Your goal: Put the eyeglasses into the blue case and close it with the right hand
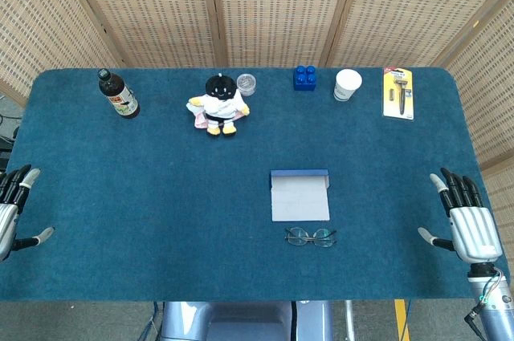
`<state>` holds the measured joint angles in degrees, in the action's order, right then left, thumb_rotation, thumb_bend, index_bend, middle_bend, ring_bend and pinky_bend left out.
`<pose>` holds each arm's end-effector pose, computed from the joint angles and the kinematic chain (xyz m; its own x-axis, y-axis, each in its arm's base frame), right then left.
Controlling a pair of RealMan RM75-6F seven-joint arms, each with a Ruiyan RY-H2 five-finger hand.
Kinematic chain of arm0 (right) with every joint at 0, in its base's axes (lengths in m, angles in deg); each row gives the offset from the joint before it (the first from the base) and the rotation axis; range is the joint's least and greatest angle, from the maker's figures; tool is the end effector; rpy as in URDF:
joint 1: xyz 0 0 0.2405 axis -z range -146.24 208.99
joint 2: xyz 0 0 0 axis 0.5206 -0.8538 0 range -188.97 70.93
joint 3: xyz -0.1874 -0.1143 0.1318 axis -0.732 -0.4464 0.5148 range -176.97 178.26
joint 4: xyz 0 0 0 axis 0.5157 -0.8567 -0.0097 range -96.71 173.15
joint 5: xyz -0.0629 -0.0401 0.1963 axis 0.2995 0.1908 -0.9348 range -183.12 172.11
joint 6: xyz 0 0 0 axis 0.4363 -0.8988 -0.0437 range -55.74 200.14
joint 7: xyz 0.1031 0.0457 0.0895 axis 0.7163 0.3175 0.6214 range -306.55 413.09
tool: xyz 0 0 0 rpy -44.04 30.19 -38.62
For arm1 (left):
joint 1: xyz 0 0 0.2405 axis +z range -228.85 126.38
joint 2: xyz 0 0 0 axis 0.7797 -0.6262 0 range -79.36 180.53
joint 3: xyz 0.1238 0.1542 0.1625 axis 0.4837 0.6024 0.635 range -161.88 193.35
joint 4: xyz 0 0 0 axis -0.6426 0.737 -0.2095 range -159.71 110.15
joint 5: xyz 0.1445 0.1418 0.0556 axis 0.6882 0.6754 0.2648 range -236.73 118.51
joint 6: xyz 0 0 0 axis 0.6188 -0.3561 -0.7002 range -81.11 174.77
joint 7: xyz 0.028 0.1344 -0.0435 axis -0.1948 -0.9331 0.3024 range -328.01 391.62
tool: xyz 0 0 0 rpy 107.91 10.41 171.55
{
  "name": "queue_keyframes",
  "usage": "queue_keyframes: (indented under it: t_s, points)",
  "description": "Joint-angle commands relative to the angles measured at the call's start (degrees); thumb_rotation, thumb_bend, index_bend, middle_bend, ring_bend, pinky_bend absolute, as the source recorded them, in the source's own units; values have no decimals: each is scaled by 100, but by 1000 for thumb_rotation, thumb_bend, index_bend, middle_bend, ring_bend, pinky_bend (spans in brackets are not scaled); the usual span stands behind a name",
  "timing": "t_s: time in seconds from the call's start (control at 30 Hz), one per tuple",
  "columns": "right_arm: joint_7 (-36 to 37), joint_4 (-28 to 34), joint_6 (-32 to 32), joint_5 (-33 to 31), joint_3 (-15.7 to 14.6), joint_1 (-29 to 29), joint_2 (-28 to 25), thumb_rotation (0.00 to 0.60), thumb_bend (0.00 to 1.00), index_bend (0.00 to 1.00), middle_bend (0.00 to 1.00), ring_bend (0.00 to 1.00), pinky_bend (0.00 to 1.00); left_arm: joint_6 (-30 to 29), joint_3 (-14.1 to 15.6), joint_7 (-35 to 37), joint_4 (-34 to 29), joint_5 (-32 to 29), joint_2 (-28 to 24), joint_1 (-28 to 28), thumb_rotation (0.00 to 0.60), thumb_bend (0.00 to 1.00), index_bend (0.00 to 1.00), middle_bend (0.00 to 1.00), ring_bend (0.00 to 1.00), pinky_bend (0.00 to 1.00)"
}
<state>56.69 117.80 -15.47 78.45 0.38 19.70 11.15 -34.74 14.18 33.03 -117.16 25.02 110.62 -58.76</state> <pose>-0.3267 -0.2126 0.1479 0.4461 0.0526 0.8934 -0.8904 -0.0748 0.4490 -0.3173 0.1912 0.1737 0.4392 0.0597 0.8964 0.8983 -0.0141 -0.4392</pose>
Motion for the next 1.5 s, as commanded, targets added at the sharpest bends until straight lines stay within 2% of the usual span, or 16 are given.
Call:
queue_keyframes:
  t_s: [0.03,0.27,0.33,0.4,0.47,0.57,0.63,0.83,1.03,1.37,1.5]
  points:
    - [-294,-3,-138,-6,84,108,-5,600,0,0,0,0,0,-16,13,20,-6,35,-12,11,600,0,0,0,0,0]
    - [-222,91,-78,238,42,102,48,600,0,20,0,0,0,-128,40,-8,-22,128,10,67,600,0,0,0,0,0]
    - [-90,119,134,543,-51,-61,117,600,0,86,0,0,0,-79,50,-61,-12,122,41,53,600,0,0,0,0,0]
    - [173,228,605,940,-153,-438,258,600,0,187,0,0,0,-10,29,-126,-10,64,72,22,600,0,0,0,0,0]
    - [339,212,768,1105,-170,-597,352,600,10,324,0,0,0,33,16,-165,-11,18,88,7,600,0,0,0,0,0]
    - [341,165,1126,1341,-204,-881,602,600,84,420,0,0,0,146,5,-245,-1,-77,117,-26,600,0,0,0,0,0]
    - [139,136,1288,1375,-186,-984,758,600,136,445,0,0,0,189,-13,-267,5,-132,126,-40,600,0,0,0,0,0]
    - [-247,49,1828,1190,-169,-1169,1275,600,203,475,0,0,0,328,-67,-255,53,-291,136,-87,600,0,0,0,0,0]
    - [-549,-221,2058,1074,-203,-1210,1627,600,208,475,0,0,0,375,-78,-222,66,-314,125,-107,600,0,0,0,0,0]
    - [-674,-462,2125,982,-189,-1240,1790,600,260,475,0,0,0,378,-81,-200,65,-312,122,-108,600,0,0,0,0,0]
    - [-768,-450,2185,946,-211,-1250,1826,600,311,475,0,0,0,374,-79,-226,60,-313,132,-105,600,0,0,0,0,0]
